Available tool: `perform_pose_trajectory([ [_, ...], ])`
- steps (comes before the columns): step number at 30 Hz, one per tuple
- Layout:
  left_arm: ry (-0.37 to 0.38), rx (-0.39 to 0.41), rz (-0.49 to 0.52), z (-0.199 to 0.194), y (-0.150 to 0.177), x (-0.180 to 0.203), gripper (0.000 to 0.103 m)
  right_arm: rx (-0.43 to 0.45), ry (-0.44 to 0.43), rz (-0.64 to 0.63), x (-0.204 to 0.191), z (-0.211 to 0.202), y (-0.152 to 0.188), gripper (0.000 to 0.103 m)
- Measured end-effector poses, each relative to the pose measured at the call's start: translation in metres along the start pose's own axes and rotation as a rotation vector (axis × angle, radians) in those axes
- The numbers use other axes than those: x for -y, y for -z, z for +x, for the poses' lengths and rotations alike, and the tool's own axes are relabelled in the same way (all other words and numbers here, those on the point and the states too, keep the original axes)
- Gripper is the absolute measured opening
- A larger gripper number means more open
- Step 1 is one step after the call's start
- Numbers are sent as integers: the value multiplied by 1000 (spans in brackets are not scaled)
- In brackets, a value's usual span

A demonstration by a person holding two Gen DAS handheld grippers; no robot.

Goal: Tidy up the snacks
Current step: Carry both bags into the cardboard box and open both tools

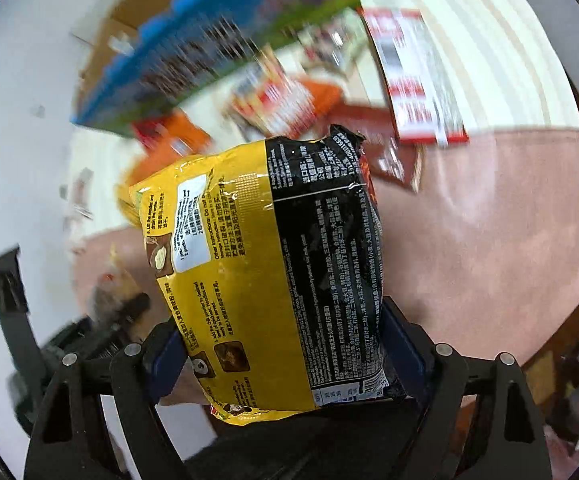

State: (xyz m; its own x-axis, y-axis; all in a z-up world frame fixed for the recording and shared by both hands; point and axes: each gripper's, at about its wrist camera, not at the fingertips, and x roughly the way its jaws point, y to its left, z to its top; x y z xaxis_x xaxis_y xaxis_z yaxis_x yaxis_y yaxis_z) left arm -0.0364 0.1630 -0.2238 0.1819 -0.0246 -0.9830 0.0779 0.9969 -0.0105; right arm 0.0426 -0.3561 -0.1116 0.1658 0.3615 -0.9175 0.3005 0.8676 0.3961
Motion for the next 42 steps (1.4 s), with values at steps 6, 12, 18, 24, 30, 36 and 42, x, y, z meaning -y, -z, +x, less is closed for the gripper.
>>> perform_pose_trajectory([
  [6,87,149,23,-74,-52,13,50,84,-60,-100,-34,-69,-51,89],
  [12,41,299,87,-116,-142,63,50,188,-3,-162,-102,-70,-143,89],
  [18,18,297,109,-118,-204,111,51,175,56,-151,-134,-39,-236,89],
  [24,20,161,95,-66,-270,126,51,82,134,-166,-147,39,-304,89],
  [30,85,-7,53,-20,-319,135,51,-21,187,-151,-149,109,-338,89],
  [36,126,-140,52,28,-318,135,51,-51,244,-164,-155,138,-354,89],
  [42,114,-220,114,53,-310,148,52,-110,286,-130,-158,156,-358,89],
])
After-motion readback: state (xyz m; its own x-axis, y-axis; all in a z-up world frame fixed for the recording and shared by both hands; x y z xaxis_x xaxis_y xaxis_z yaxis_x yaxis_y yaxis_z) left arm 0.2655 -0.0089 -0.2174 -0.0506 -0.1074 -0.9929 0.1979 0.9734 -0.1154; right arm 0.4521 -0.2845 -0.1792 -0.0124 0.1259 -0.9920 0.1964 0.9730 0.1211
